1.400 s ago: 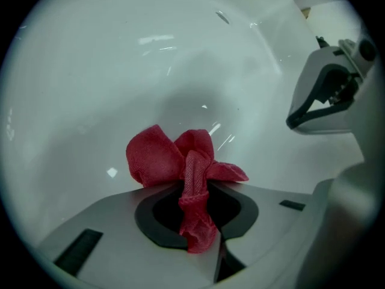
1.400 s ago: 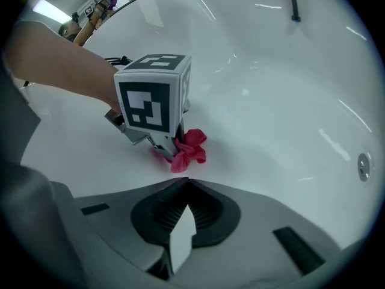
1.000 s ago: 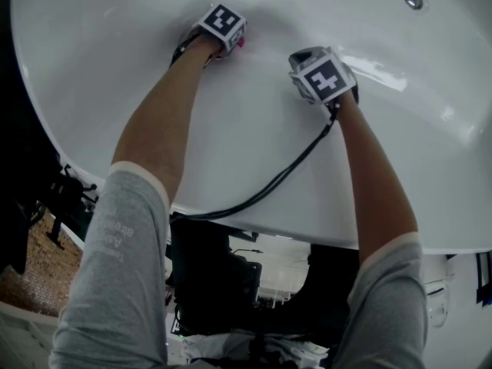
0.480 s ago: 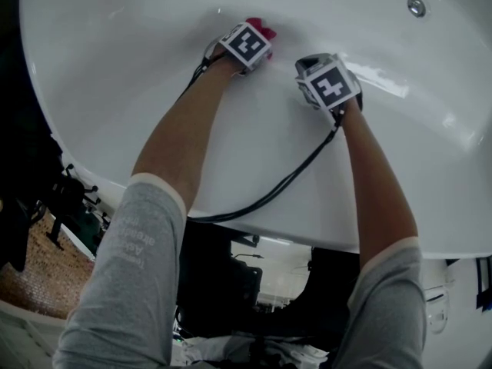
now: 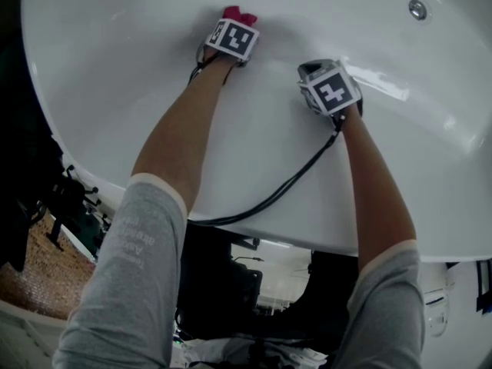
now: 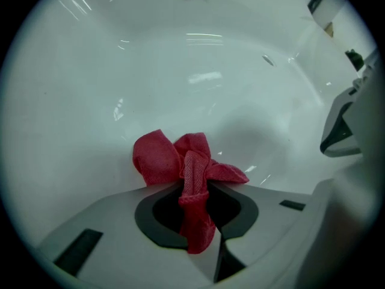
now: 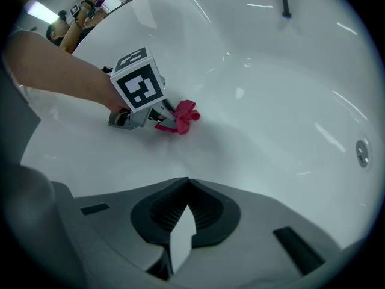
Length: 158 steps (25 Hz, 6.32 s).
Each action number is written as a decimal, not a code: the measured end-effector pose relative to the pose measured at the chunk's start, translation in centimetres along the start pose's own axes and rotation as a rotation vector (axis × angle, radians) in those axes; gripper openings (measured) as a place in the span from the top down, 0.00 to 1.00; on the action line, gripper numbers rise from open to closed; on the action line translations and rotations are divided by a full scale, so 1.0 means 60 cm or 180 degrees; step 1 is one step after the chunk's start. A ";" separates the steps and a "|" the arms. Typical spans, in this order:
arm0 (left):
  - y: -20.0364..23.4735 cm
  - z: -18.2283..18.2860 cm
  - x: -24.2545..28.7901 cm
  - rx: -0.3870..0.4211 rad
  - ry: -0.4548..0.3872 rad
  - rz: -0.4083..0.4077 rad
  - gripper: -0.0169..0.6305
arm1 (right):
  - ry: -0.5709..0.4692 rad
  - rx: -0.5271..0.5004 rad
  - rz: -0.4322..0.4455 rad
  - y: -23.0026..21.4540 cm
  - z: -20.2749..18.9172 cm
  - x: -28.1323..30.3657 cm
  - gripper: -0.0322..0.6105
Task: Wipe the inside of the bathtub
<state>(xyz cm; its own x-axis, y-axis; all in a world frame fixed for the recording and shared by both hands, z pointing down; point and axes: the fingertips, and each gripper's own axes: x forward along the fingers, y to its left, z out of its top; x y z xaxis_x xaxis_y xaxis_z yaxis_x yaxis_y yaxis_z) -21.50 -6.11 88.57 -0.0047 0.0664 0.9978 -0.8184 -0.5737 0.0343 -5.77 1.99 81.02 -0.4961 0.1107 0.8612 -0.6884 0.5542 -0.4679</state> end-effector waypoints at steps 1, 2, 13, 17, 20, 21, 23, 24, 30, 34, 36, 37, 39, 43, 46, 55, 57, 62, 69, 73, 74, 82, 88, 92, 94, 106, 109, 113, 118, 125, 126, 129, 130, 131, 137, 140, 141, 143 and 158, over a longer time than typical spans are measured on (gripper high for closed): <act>-0.011 0.002 0.001 -0.0070 -0.0022 -0.0057 0.85 | -0.0006 0.0010 0.0000 -0.001 0.000 0.000 0.94; -0.026 0.006 0.001 -0.0111 -0.0035 -0.0145 0.85 | -0.0013 0.0021 0.0005 -0.001 0.001 0.000 0.94; -0.117 0.052 0.009 0.0653 -0.0088 -0.0549 0.85 | -0.0041 0.0085 -0.0036 -0.019 0.001 -0.009 0.94; -0.026 0.027 0.006 0.0598 0.0053 -0.0242 0.85 | -0.0073 0.0102 -0.0016 -0.016 -0.001 -0.011 0.94; 0.001 -0.012 0.005 0.0551 0.0335 -0.0287 0.85 | -0.0055 0.0101 -0.0013 -0.017 -0.006 -0.009 0.94; -0.008 -0.024 0.007 0.0570 0.0430 -0.0355 0.85 | -0.0046 0.0106 -0.0024 -0.019 -0.008 -0.008 0.94; -0.037 -0.039 0.014 0.0635 0.0524 -0.0536 0.85 | -0.0058 0.0115 -0.0045 -0.019 -0.007 -0.006 0.94; -0.054 -0.043 0.018 0.0663 0.0536 -0.0642 0.85 | -0.0060 0.0111 -0.0063 -0.019 -0.007 -0.005 0.94; -0.132 -0.058 0.020 0.0765 0.0573 -0.1256 0.85 | -0.0068 0.0055 -0.0117 -0.022 0.001 -0.008 0.94; -0.150 -0.073 0.005 0.0727 0.0648 -0.1453 0.85 | -0.0074 0.0056 -0.0106 -0.012 0.005 -0.016 0.94; -0.151 -0.080 -0.004 0.0729 0.0684 -0.1466 0.85 | -0.0074 0.0051 -0.0108 -0.007 0.007 -0.024 0.94; -0.151 -0.081 -0.010 0.0736 0.0704 -0.1464 0.85 | -0.0076 0.0045 -0.0113 -0.007 0.008 -0.029 0.94; -0.152 -0.085 -0.025 0.0774 0.0761 -0.1465 0.85 | -0.0078 0.0037 -0.0126 -0.007 0.009 -0.042 0.94; -0.147 -0.099 -0.062 0.0832 0.0895 -0.1482 0.85 | -0.0104 0.0032 -0.0163 0.000 0.017 -0.075 0.94; -0.144 -0.109 -0.091 0.0804 0.0893 -0.1457 0.85 | -0.0129 0.0033 -0.0183 0.011 0.024 -0.102 0.94; -0.152 -0.131 -0.200 0.0770 0.0890 -0.1424 0.85 | -0.0177 -0.0010 -0.0179 0.066 0.040 -0.189 0.94; -0.151 -0.142 -0.228 0.0771 0.0914 -0.1421 0.86 | -0.0182 -0.0033 -0.0161 0.089 0.049 -0.207 0.94; -0.151 -0.169 -0.303 0.0721 0.0842 -0.1368 0.85 | -0.0236 -0.0113 -0.0190 0.140 0.065 -0.269 0.94; -0.146 -0.213 -0.415 0.0704 0.0771 -0.1146 0.85 | -0.0432 -0.0114 -0.0199 0.230 0.080 -0.375 0.94; -0.145 -0.219 -0.460 0.0591 0.0631 -0.1101 0.85 | -0.0613 -0.0221 -0.0217 0.263 0.098 -0.426 0.94; -0.142 -0.220 -0.467 0.0572 0.0610 -0.1060 0.85 | -0.0636 -0.0253 -0.0217 0.269 0.100 -0.434 0.94; -0.114 -0.280 -0.527 0.0345 0.0544 -0.0919 0.85 | -0.0877 -0.0276 -0.0181 0.338 0.124 -0.492 0.94; -0.104 -0.291 -0.577 0.0199 0.0479 -0.0631 0.85 | -0.1059 -0.0260 -0.0161 0.333 0.130 -0.562 0.94; -0.163 -0.233 -0.631 -0.0134 -0.0387 -0.1022 0.85 | -0.1220 -0.0266 -0.0138 0.327 0.135 -0.613 0.94; -0.172 -0.218 -0.671 -0.0329 -0.0767 -0.1006 0.85 | -0.1325 -0.0282 -0.0105 0.330 0.139 -0.640 0.94; -0.179 -0.164 -1.083 -0.0854 -0.3105 0.0123 0.85 | -0.2027 -0.0379 -0.0010 0.385 0.141 -0.856 0.94; -0.206 -0.169 -1.189 -0.0947 -0.3479 0.0268 0.85 | -0.2252 -0.0306 0.0052 0.402 0.134 -0.929 0.94; -0.236 -0.188 -1.299 -0.1046 -0.3881 0.0269 0.85 | -0.2477 -0.0337 -0.0033 0.429 0.114 -1.012 0.94; -0.290 -0.204 -1.376 -0.0852 -0.4103 0.0147 0.85 | -0.2817 -0.0208 -0.0283 0.456 0.082 -1.117 0.94; -0.342 -0.203 -1.412 -0.0436 -0.4290 -0.0079 0.85 | -0.3083 0.0092 -0.0751 0.481 -0.001 -1.171 0.93; -0.348 -0.203 -1.416 -0.0396 -0.4323 -0.0113 0.85 | -0.3096 0.0134 -0.0798 0.487 -0.016 -1.172 0.94; -0.357 -0.215 -1.429 -0.0255 -0.4397 -0.0220 0.85 | -0.3075 0.0267 -0.0993 0.510 -0.056 -1.168 0.94; -0.358 -0.222 -1.433 -0.0213 -0.4417 -0.0266 0.85 | -0.3057 0.0329 -0.1047 0.518 -0.068 -1.165 0.94; -0.359 -0.229 -1.435 -0.0181 -0.4435 -0.0308 0.85 | -0.3043 0.0392 -0.1095 0.525 -0.080 -1.162 0.94; -0.369 -0.270 -1.415 -0.0046 -0.4391 -0.0376 0.85 | -0.3108 0.0609 -0.1280 0.552 -0.135 -1.170 0.94; -0.381 -0.282 -1.416 -0.0108 -0.4325 -0.0381 0.85 | -0.3105 0.0592 -0.1410 0.545 -0.147 -1.192 0.94; -0.385 -0.285 -1.416 -0.0120 -0.4316 -0.0371 0.85 | -0.3105 0.0604 -0.1443 0.539 -0.150 -1.197 0.94; -0.395 -0.292 -1.413 -0.0106 -0.4314 -0.0339 0.85 | -0.3083 0.0614 -0.1499 0.526 -0.159 -1.205 0.94; -0.507 -0.276 -1.392 -0.0538 -0.4154 0.0053 0.85 | -0.2853 0.0495 -0.1465 0.390 -0.301 -1.262 0.94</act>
<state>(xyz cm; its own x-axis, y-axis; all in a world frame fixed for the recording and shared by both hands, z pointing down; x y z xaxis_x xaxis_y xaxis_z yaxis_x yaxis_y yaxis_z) -5.75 19.34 3.25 0.4614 -0.8266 0.3222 -0.8855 -0.4517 0.1091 25.26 21.48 8.49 -0.3357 -0.7801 0.5280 -0.9418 0.2668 -0.2046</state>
